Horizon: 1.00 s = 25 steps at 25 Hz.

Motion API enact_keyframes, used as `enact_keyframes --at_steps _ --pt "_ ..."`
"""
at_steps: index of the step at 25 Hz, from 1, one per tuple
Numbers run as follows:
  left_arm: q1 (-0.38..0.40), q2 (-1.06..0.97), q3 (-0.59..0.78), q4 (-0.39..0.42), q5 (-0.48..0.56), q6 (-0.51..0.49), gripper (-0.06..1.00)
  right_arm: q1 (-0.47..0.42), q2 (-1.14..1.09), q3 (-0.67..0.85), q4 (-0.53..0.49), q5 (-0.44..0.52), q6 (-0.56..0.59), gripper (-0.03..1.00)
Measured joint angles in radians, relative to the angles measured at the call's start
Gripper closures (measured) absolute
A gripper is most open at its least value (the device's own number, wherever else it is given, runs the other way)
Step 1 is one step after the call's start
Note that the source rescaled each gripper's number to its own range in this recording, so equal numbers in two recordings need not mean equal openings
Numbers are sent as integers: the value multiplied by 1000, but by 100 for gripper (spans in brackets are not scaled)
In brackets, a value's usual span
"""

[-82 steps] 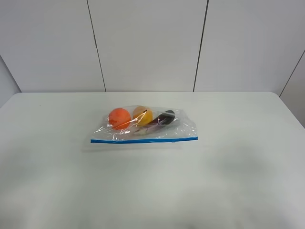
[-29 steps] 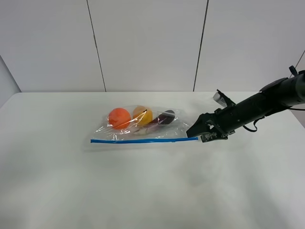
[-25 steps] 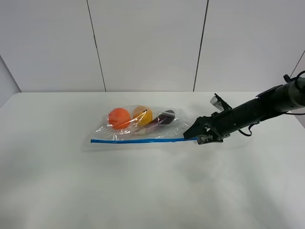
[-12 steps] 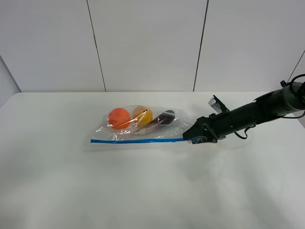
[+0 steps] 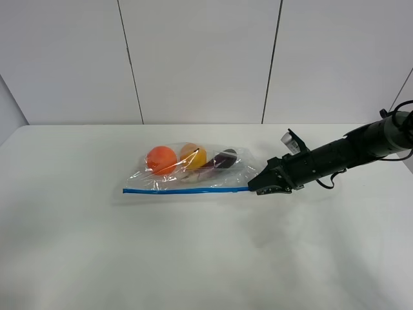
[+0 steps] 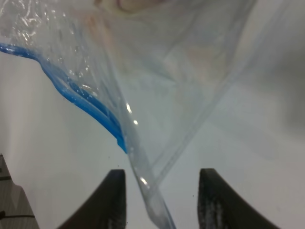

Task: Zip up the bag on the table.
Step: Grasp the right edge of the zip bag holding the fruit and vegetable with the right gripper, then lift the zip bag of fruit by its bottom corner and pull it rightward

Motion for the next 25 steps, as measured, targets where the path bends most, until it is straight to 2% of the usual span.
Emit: enact_keyframes --at_steps 6,13,19,25 --pt "0 0 0 0 0 0 26 0 0 0 -1 2 0 69" --pt "0 0 0 0 0 0 26 0 0 0 -1 8 -15 95" --pt "0 0 0 0 0 0 26 0 0 0 9 38 -18 97" --pt "0 0 0 0 0 0 26 0 0 -53 86 171 12 97"
